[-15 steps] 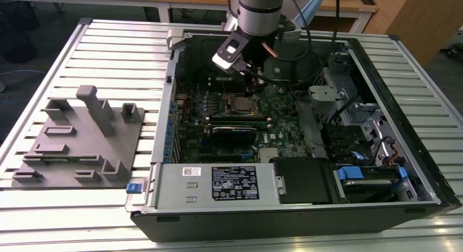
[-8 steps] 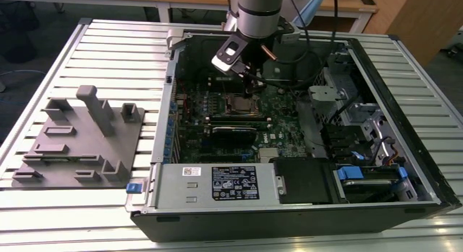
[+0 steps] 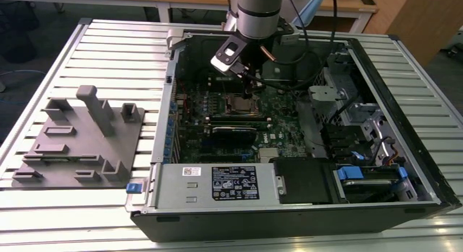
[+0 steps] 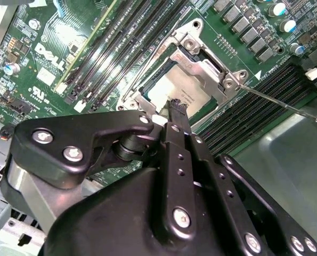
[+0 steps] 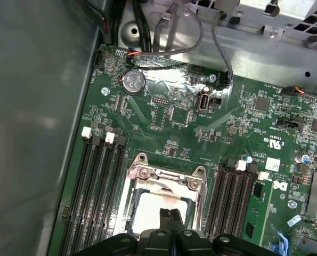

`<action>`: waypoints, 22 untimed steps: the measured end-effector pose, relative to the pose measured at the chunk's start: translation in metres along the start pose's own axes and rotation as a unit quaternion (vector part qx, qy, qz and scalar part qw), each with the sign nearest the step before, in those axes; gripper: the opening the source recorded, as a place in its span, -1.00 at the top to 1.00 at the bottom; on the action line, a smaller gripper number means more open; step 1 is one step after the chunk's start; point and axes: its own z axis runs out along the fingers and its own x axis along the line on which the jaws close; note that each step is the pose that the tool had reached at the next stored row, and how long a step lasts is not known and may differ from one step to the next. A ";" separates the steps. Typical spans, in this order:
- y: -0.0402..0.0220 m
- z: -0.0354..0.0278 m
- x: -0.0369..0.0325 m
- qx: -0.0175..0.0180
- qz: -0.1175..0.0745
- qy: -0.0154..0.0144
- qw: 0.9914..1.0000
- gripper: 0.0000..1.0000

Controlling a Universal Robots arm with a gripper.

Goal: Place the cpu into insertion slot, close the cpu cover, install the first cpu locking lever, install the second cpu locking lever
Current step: 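Close the cpu cover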

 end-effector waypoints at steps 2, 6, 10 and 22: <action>0.0000 0.0001 0.0000 0.000 -0.005 0.000 1.000 0.80; 0.0000 0.0001 0.0000 -0.001 -0.036 0.001 0.999 0.80; 0.0000 0.0002 0.0000 -0.002 -0.065 0.002 0.998 0.80; 0.0000 0.0002 0.0000 -0.002 -0.072 0.002 0.997 0.80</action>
